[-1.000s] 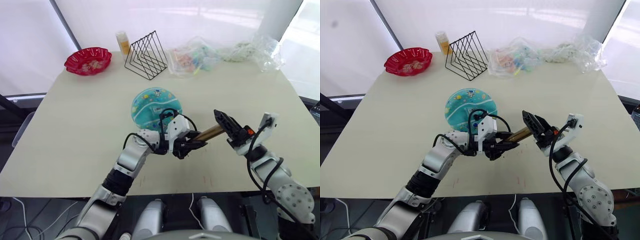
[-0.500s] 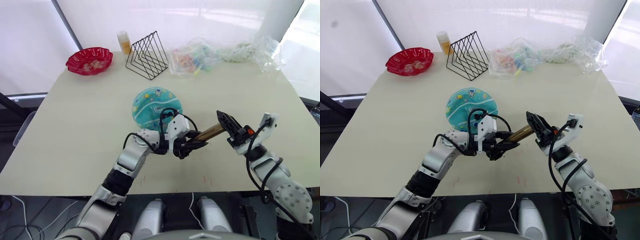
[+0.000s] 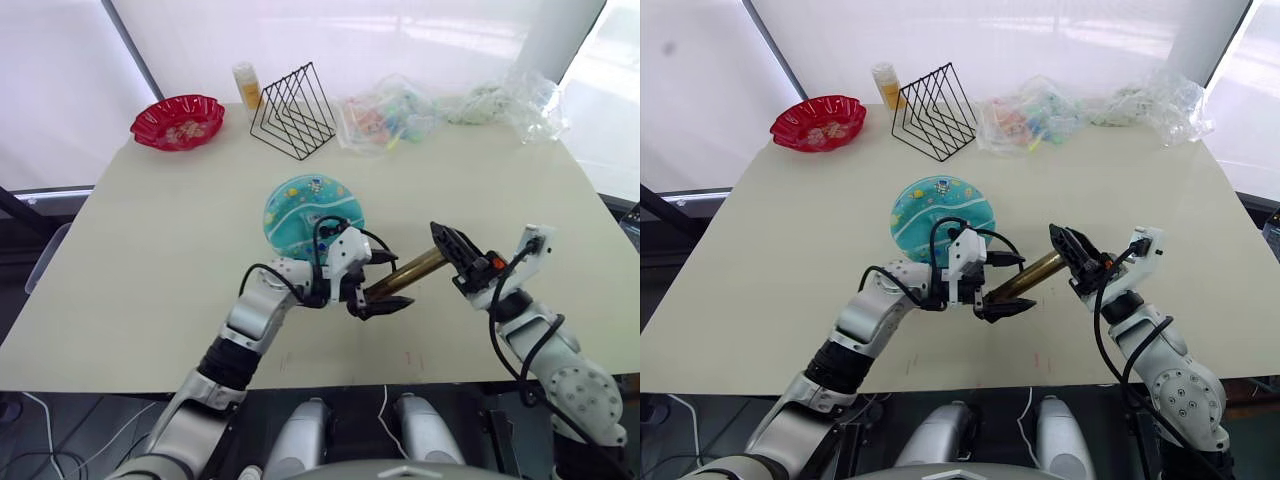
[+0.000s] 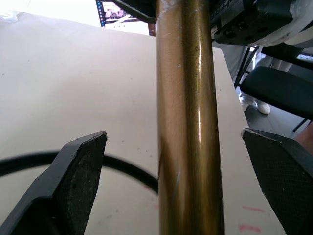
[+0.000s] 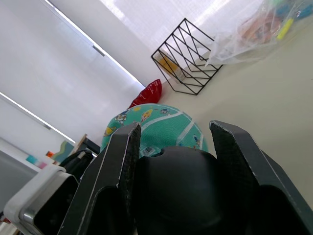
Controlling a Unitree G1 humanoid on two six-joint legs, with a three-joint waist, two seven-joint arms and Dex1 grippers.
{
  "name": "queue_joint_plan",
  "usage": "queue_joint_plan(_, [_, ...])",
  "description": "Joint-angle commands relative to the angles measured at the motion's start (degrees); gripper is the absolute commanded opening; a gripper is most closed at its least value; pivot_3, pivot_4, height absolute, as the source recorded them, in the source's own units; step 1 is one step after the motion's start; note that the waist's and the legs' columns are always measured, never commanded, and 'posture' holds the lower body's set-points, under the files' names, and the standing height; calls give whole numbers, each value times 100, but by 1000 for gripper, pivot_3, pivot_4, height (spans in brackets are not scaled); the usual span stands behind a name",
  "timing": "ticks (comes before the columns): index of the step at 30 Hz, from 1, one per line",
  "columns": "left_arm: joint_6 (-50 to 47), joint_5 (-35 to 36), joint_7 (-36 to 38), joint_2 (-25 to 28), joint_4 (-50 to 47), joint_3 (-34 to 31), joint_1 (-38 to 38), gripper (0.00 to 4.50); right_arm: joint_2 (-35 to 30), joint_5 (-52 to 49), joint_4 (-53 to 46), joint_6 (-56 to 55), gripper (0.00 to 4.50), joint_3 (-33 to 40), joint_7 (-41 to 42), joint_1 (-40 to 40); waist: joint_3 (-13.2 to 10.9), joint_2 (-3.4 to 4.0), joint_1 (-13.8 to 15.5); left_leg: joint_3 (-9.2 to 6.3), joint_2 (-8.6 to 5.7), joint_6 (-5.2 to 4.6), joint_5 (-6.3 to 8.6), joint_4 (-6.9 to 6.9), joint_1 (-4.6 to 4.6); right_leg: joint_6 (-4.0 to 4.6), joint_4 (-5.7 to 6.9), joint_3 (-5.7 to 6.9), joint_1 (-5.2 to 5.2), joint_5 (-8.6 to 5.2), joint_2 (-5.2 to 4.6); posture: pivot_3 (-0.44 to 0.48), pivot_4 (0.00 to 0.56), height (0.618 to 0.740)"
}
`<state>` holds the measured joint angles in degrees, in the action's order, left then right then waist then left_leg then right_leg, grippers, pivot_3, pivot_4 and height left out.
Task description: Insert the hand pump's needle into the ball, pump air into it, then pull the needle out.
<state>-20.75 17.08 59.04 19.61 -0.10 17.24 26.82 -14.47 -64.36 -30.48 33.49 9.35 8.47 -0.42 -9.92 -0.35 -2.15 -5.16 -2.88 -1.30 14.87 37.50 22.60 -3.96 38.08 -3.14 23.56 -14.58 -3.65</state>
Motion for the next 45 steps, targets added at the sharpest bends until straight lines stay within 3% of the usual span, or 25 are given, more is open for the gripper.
queue_joint_plan(1, [-28,237,182,142,-326,-219,33,4431,-103,144,-326,-114,1772,-39,206,-76,0,0,2,0,0,0,0,0,0,0,0,0,0,0,0,0,150,740])
queue_joint_plan(9, [-583,673,672,813,-659,-456,-91,4431,-483,660,-524,-156,1772,-131,536,-230,0,0,-15,0,0,0,0,1,1,0,0,1,0,0,0,0,150,740])
queue_joint_plan(17, [-957,635,921,1224,-899,-181,-305,4431,-1156,974,-783,23,1772,-256,964,-763,0,0,1,-1,0,0,0,2,1,0,-1,3,-1,0,-1,0,150,740])
queue_joint_plan(26, [-906,343,812,867,-335,219,-66,4431,-1911,1087,-877,374,1772,-471,1473,-1443,1,-1,10,-3,0,0,0,6,3,1,-2,6,-2,1,-1,0,150,740])
queue_joint_plan(41, [-560,-126,440,115,677,342,316,4431,-2010,1268,-948,587,1772,-577,1486,-1751,1,-3,24,-10,0,-1,0,25,17,1,0,14,-1,1,-3,0,150,740])
queue_joint_plan(44, [-508,-180,443,65,745,341,335,3197,-1998,1275,-966,599,1772,-576,1477,-1750,1,-3,19,-9,0,-1,1,30,18,-2,1,13,-2,4,-3,0,150,740])
queue_joint_plan(45, [-497,-198,445,50,755,347,333,2536,-1996,1274,-974,603,1772,-574,1475,-1748,1,-3,20,-9,0,-1,1,31,18,-2,1,13,-2,4,-3,0,150,740])
